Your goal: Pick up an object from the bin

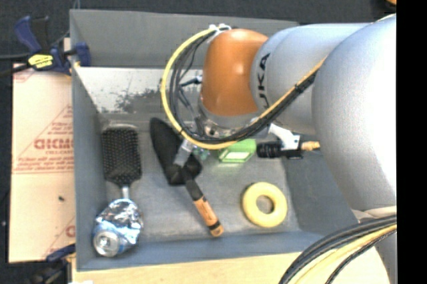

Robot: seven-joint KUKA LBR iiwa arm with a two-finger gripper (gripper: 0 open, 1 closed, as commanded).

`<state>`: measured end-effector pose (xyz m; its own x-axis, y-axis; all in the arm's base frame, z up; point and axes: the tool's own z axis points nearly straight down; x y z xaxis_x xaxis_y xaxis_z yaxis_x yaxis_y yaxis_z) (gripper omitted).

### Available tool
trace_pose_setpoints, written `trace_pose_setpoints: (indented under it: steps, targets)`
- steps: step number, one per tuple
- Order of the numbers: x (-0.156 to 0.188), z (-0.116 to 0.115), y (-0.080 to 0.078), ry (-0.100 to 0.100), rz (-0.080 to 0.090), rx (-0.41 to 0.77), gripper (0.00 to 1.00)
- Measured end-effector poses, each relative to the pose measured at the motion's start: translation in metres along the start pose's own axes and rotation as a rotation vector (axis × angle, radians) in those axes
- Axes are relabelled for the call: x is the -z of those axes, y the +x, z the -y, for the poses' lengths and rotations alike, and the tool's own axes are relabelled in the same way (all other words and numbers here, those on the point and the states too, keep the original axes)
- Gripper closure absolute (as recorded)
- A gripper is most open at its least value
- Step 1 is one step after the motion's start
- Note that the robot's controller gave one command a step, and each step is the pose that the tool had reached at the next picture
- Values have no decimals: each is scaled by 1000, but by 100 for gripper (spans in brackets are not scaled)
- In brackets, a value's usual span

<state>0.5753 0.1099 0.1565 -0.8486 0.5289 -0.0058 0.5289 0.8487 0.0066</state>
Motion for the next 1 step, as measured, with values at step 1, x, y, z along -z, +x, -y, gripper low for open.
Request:
trace_pose_setpoints:
  steps: [1]
  targets:
    - [3,0,0,-1,2,0,100]
